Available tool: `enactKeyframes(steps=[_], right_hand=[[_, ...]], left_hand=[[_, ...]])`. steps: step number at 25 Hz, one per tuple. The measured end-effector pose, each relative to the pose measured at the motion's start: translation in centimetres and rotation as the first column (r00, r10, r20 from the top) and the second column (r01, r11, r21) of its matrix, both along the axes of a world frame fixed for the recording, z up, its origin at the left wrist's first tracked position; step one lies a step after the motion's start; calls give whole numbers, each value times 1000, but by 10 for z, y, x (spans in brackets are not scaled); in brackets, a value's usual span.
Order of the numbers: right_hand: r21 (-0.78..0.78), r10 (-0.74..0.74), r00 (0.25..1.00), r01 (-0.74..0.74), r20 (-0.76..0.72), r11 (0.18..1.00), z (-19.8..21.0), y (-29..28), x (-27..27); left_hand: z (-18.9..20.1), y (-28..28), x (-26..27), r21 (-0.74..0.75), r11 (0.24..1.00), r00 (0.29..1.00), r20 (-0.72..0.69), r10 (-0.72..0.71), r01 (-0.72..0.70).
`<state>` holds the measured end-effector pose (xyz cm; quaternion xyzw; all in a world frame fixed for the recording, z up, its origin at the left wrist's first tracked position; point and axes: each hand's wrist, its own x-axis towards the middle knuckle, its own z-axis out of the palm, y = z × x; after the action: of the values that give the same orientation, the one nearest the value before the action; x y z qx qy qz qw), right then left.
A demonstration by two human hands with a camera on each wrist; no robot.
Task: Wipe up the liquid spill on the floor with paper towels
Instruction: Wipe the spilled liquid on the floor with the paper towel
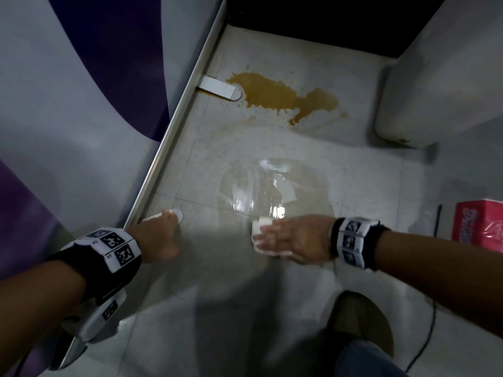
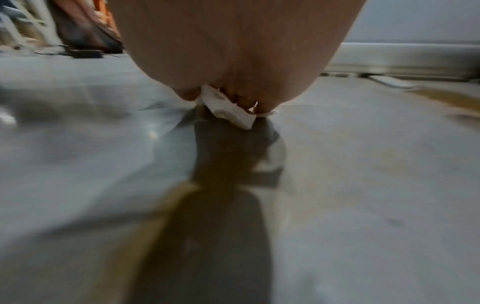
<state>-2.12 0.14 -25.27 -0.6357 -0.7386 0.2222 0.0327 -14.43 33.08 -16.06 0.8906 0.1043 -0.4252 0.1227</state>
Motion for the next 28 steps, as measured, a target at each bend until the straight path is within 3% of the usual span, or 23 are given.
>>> enactKeyframes(steps=[3,6,11,13,17,22,25,28], right_hand=[[-55,-182,983,183,22,981,11,18,67],[-183,-443,891,454,100,872,23,24,109],[-166,-774,634,762,-6,625,15,30,63],[-201,-800,600,783,-5,589,18,26,39],[-225,-709,706,691,7,686,22,3,-15],[-142,-313,949,313,22,939,20,-46,-70],[-88,-180,983,177,-34,980,25,-66,-49],[-89,-237,971,238,21,967,23,-60,-8]], left_hand=[[-5,5,-3,-14,1000,1000,-27,-17,16],[-4,6,-3,-8,1000,999,-24,-27,26],[5,1,0,20,998,999,-15,-52,53],[8,-6,2,10,999,999,7,-44,44],[10,-11,8,28,997,996,-45,75,-74],[10,-10,12,18,998,979,-191,66,-63],[7,-2,9,-1,996,982,-163,93,-95],[3,4,-1,-16,997,989,-134,67,-70]])
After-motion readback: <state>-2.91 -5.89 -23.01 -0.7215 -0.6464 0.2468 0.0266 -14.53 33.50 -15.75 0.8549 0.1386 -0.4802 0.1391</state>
